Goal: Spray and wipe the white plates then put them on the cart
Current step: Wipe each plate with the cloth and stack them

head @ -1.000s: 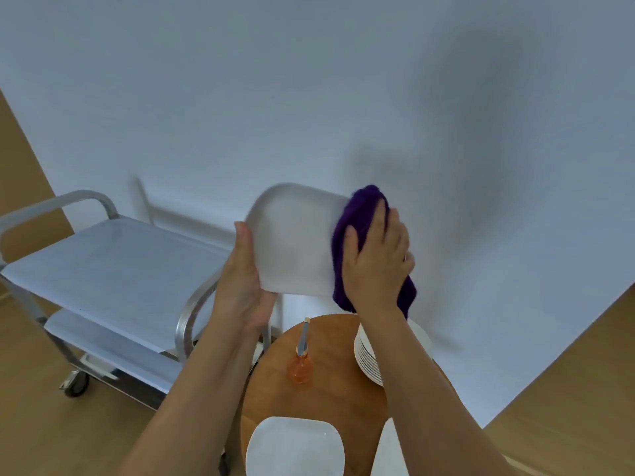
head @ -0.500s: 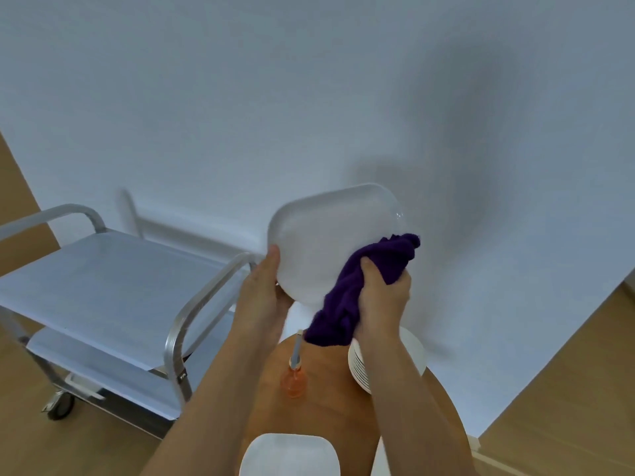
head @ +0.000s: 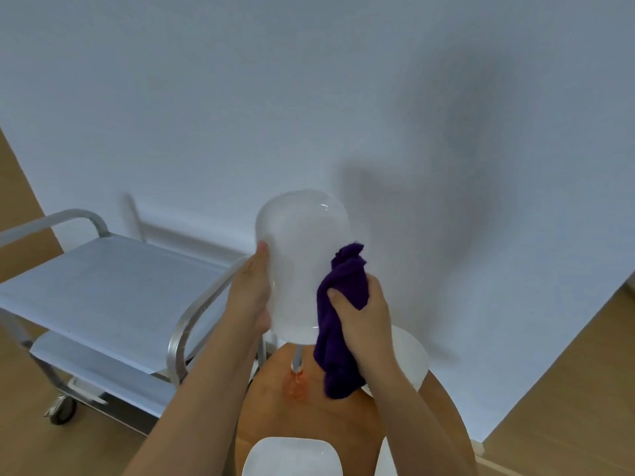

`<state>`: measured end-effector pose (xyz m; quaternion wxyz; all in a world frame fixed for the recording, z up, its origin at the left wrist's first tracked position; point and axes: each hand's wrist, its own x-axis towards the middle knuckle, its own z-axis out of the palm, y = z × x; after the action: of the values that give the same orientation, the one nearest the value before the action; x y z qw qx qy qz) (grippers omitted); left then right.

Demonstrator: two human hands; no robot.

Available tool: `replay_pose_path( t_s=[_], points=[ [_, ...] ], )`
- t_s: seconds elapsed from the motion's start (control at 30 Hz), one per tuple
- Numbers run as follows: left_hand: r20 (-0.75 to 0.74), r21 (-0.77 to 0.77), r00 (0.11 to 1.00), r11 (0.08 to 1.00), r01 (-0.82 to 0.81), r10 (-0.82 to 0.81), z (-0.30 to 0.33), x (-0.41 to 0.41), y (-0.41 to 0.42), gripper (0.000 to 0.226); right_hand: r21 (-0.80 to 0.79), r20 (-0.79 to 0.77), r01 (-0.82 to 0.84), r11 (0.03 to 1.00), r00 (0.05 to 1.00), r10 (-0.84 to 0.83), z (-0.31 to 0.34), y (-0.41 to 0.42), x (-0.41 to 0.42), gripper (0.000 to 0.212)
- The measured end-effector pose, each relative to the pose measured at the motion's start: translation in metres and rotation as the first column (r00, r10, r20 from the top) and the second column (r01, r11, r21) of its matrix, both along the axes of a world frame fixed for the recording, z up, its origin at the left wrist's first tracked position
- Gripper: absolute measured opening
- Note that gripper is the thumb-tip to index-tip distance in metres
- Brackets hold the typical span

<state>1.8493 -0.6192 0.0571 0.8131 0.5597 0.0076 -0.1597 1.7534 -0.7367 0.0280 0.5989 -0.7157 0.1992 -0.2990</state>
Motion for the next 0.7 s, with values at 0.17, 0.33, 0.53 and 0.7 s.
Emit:
replay_pose_path(
  t_s=[0.17, 0.33, 0.53, 0.7],
  points=[
    [-0.19, -0.142, 0.981, 0.99, -0.001, -0.026, -0.009, -0.005, -0.005, 0.057, 0.04, 0.052, 0.079, 0.996, 0.995, -0.081, -0.002, 0.013, -0.001, 0.04],
    [0.089, 0.338, 0.995, 0.938, -0.073, 0.045, -0.01, -0.004, -0.008, 0.068, -0.36, 0.1, 0.244, 0.9, 0.97, -0.223, -0.007, 0.014, -0.003, 0.043],
    [-0.317, -0.072, 0.938, 0.99, 0.124, -0.141, 0.017, -0.003, -0.011, 0.057, -0.854, 0.294, 0.298, 0.426, 0.953, -0.077, -0.031, 0.028, -0.009, 0.037],
    [-0.331, -0.059, 0.936, 0.993, 0.102, -0.115, -0.009, -0.006, -0.003, 0.027, -0.896, 0.263, 0.192, 0.4, 0.956, 0.13, -0.053, 0.016, -0.02, 0.037]
  ],
)
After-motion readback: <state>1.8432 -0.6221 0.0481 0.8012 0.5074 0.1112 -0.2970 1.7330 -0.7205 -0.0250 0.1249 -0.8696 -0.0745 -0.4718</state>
